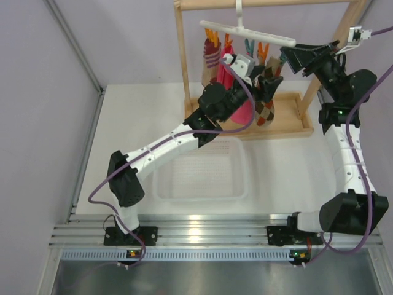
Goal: Clip the socks to the hanger
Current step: Clamp the sock onto the hanger, then reset both arms
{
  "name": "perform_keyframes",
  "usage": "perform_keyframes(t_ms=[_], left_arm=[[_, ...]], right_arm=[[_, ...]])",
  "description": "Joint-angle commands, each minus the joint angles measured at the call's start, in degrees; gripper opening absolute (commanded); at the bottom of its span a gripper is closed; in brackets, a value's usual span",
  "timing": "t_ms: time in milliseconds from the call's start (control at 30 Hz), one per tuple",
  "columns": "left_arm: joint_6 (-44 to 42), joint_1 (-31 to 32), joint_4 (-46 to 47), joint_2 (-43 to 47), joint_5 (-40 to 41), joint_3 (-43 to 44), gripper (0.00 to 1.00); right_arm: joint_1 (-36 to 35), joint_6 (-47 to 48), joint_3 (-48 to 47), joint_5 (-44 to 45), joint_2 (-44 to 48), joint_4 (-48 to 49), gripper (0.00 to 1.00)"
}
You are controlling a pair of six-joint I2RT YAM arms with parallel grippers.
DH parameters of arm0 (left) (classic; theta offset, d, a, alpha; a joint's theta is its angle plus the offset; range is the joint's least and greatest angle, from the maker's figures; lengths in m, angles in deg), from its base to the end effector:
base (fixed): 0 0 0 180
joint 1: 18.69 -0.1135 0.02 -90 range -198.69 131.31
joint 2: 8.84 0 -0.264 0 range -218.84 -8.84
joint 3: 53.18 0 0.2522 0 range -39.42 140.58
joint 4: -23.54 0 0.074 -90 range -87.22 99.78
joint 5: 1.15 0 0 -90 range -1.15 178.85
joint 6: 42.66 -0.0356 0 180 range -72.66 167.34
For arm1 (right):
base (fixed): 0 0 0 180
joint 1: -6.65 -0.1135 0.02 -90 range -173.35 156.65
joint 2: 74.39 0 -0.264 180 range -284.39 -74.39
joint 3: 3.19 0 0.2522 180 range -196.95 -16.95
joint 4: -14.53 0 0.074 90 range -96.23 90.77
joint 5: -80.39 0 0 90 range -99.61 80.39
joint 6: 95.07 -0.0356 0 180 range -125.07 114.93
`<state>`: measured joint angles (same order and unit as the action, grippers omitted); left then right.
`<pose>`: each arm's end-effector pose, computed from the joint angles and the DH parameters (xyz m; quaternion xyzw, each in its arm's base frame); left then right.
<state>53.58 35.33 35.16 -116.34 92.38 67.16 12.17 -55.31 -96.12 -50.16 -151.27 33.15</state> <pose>0.2632 -0.3588 0.4667 0.1954 0.5051 -0.4075 0.7353 0.2865 -0.0044 0.4978 -0.0676 0.5285 0.4649 0.7071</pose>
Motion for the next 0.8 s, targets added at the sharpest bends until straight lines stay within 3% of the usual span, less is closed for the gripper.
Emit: perform_keyframes(t_ms=[0, 100, 233, 367, 533, 633, 767], left_arm=[[0.9, -0.4, -2.0, 6.5, -2.7, -3.3, 0.75], [1.3, -0.4, -2.6, 12.7, -6.3, -12.9, 0.9], [1.7, -0.7, -11.0, 20.7, -4.5, -17.4, 0.98], [0.8, -2.2, -29.7, 24.5, -0.5, -17.2, 0.98], [3.0, -12.1, -49.7, 27.0, -3.2, -13.9, 0.98], [0.7, -20.5, -54.5, 31.5, -10.5, -19.0, 0.98], [-5.8, -22.6, -59.0, 36.7, -4.1, -26.2, 0.98]], right_arm=[[1.2, 4.9, -2.0, 2.8, 1.8, -2.8, 0.75], [1.2, 8.7, -3.4, 5.0, 1.1, -5.4, 0.77], [1.9, 12.9, -4.1, 6.0, 0.8, -7.3, 0.89], [4.1, 13.5, -2.8, 5.2, 2.7, -7.4, 0.99], [7.8, 15.6, 2.0, 0.1, 9.7, -9.5, 1.0], [10.2, 21.5, 4.4, -3.4, 15.3, -18.3, 1.0], [13.0, 28.3, 9.0, -6.5, 23.3, -30.5, 1.0]])
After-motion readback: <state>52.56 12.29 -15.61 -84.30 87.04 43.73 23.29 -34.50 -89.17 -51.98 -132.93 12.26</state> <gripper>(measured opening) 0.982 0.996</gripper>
